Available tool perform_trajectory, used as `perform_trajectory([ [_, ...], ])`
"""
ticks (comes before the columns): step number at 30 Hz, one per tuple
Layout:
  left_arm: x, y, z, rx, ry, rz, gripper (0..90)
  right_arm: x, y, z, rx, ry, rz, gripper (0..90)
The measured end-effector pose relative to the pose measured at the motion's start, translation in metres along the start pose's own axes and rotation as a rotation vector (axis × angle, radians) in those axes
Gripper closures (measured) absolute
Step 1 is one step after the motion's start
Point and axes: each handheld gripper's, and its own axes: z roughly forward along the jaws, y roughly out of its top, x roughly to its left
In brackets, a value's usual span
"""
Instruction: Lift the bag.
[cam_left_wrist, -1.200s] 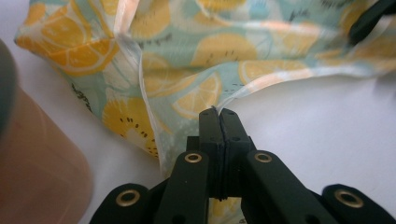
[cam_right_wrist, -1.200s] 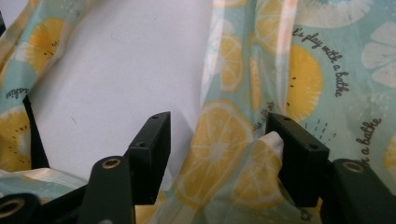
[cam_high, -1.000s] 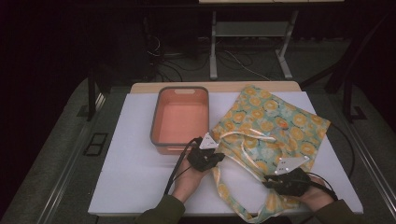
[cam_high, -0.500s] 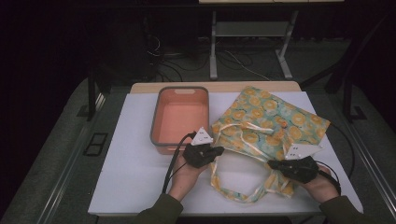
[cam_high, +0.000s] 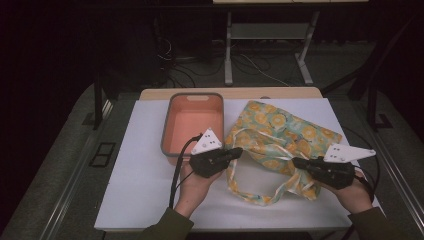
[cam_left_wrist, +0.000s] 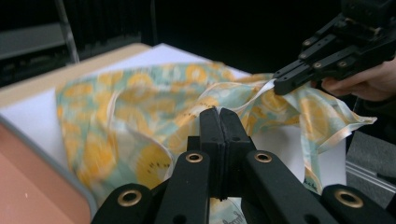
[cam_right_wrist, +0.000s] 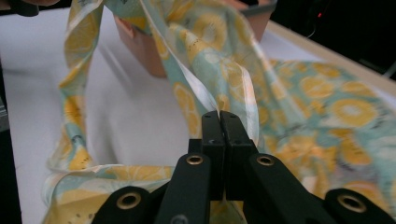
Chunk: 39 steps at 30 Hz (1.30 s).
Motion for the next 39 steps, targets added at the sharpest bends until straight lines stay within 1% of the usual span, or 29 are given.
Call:
perform_trajectory([
  [1, 0.001, 0.002, 0.001, -0.002, 0.002, 0.006, 89.8, -0.001, 0.003, -0.001, -0.01, -0.009, -0.004, 89.4],
  [3, 0.005, 0.006, 0.003, -0.013, 0.011, 0.0, 89.8, -0.007, 0.008, -0.002, -0.02, -0.024, -0.001, 89.4],
  [6, 0.012, 0.013, 0.006, -0.055, 0.013, -0.016, 89.8, -0.017, 0.016, -0.003, -0.05, -0.042, 0.006, 89.4],
  [9, 0.014, 0.029, 0.001, -0.115, 0.016, -0.008, 89.8, -0.021, 0.031, -0.011, -0.108, -0.058, 0.0, 89.4],
  [11, 0.016, 0.038, -0.003, -0.161, 0.017, -0.004, 89.9, -0.023, 0.043, -0.019, -0.158, -0.063, -0.002, 89.4],
  [12, 0.017, 0.042, -0.003, -0.168, 0.022, 0.001, 89.8, -0.024, 0.048, -0.022, -0.178, -0.065, -0.006, 89.4],
  [13, 0.02, 0.045, -0.001, -0.161, 0.032, 0.002, 89.8, -0.025, 0.053, -0.023, -0.186, -0.068, -0.009, 89.4],
  [14, 0.024, 0.047, 0.003, -0.145, 0.045, 0.001, 89.8, -0.027, 0.056, -0.023, -0.183, -0.083, -0.018, 89.4],
  [15, 0.029, 0.047, 0.006, -0.14, 0.057, -0.007, 89.8, -0.03, 0.059, -0.021, -0.176, -0.101, -0.022, 89.4],
  [16, 0.035, 0.048, 0.011, -0.127, 0.062, -0.021, 89.7, -0.035, 0.06, -0.017, -0.172, -0.108, -0.012, 89.4],
  [18, 0.046, 0.05, 0.021, -0.097, 0.083, -0.018, 89.7, -0.045, 0.059, -0.009, -0.159, -0.115, 0.016, 89.4],
  [21, 0.06, 0.051, 0.037, -0.04, 0.106, -0.03, 89.7, -0.058, 0.057, 0.006, -0.119, -0.141, 0.035, 89.4],
  [22, 0.065, 0.051, 0.043, -0.025, 0.111, -0.035, 89.7, -0.064, 0.056, 0.012, -0.104, -0.149, 0.047, 89.4],
  [25, 0.077, 0.052, 0.059, 0.014, 0.134, -0.047, 89.7, -0.079, 0.051, 0.026, -0.076, -0.161, 0.09, 89.4],
  [29, 0.092, 0.055, 0.078, 0.071, 0.174, -0.071, 89.6, -0.094, 0.046, 0.044, -0.033, -0.173, 0.133, 89.3],
  [31, 0.098, 0.055, 0.086, 0.106, 0.19, -0.085, 89.6, -0.101, 0.043, 0.053, -0.008, -0.179, 0.148, 89.3],
  [33, 0.101, 0.054, 0.093, 0.137, 0.202, -0.087, 89.5, -0.107, 0.039, 0.061, 0.017, -0.184, 0.164, 89.3],
  [35, 0.103, 0.053, 0.099, 0.18, 0.214, -0.084, 89.5, -0.111, 0.034, 0.069, 0.042, -0.186, 0.18, 89.3],
  [39, 0.109, 0.045, 0.108, 0.243, 0.227, -0.116, 89.0, -0.116, 0.025, 0.084, 0.097, -0.179, 0.202, 89.3],
])
